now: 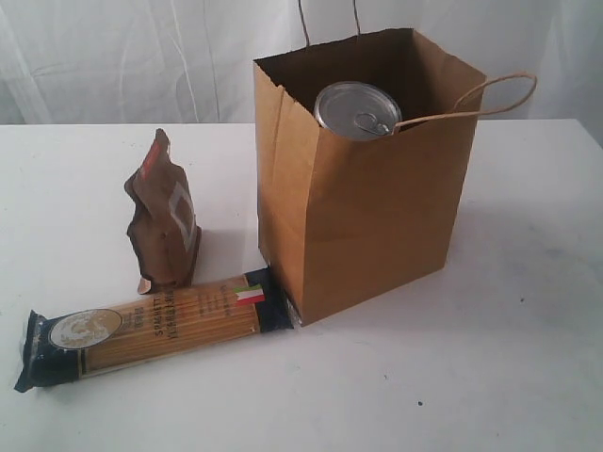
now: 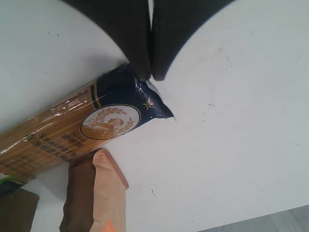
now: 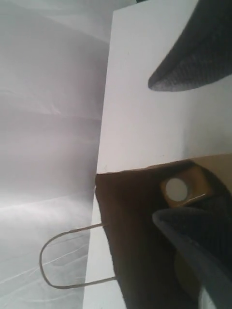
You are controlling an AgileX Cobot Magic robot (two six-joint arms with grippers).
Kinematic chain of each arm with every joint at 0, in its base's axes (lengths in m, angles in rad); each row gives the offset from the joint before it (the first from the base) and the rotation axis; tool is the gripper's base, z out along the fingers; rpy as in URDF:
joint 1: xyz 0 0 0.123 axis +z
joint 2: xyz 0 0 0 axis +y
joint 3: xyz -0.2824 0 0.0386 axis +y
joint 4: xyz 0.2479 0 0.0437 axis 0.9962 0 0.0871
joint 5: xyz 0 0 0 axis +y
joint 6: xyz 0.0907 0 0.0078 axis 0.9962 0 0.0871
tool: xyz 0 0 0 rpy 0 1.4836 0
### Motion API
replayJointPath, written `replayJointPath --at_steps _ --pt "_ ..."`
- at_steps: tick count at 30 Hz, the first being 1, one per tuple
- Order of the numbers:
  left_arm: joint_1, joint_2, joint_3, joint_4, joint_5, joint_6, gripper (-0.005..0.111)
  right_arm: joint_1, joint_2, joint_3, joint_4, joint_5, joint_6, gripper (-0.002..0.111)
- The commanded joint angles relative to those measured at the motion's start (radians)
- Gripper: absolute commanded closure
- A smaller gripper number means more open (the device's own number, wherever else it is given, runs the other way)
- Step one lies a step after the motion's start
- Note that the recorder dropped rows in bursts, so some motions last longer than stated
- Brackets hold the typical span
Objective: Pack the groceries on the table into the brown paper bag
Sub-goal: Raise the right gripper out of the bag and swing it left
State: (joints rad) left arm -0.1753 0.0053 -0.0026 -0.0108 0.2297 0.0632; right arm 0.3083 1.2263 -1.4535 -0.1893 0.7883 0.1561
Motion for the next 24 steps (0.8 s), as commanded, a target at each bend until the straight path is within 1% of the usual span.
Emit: replayJointPath --at_steps 1,6,9,13,19,24 --pt "0.004 -0.005 0.003 -0.002 0.003 -0.002 0.107 -0.01 -0.076 -0.005 0.002 0.143 -0.094 0.045" --pt "0.004 -0.005 0.003 -0.002 0.003 -0.002 0.107 -0.01 -0.141 -0.005 0.006 0.338 -0.156 0.045" --pt "0.004 -0.005 0.003 -0.002 0.003 -0.002 0.107 -0.01 -0.173 0.001 0.045 0.433 -0.2 0.045" --pt "0.004 -0.005 0.003 -0.002 0.003 -0.002 0.107 -0.01 -0.189 0.006 0.202 0.433 -0.278 0.045" --pt "0.004 -0.005 0.003 -0.002 0.003 -0.002 0.107 -0.01 -0.212 0.08 0.534 0.433 -0.479 0.055" --pt "0.004 -0.005 0.003 -0.002 0.003 -0.002 0.107 -0.01 -0.208 0.155 0.68 0.433 -0.593 0.056"
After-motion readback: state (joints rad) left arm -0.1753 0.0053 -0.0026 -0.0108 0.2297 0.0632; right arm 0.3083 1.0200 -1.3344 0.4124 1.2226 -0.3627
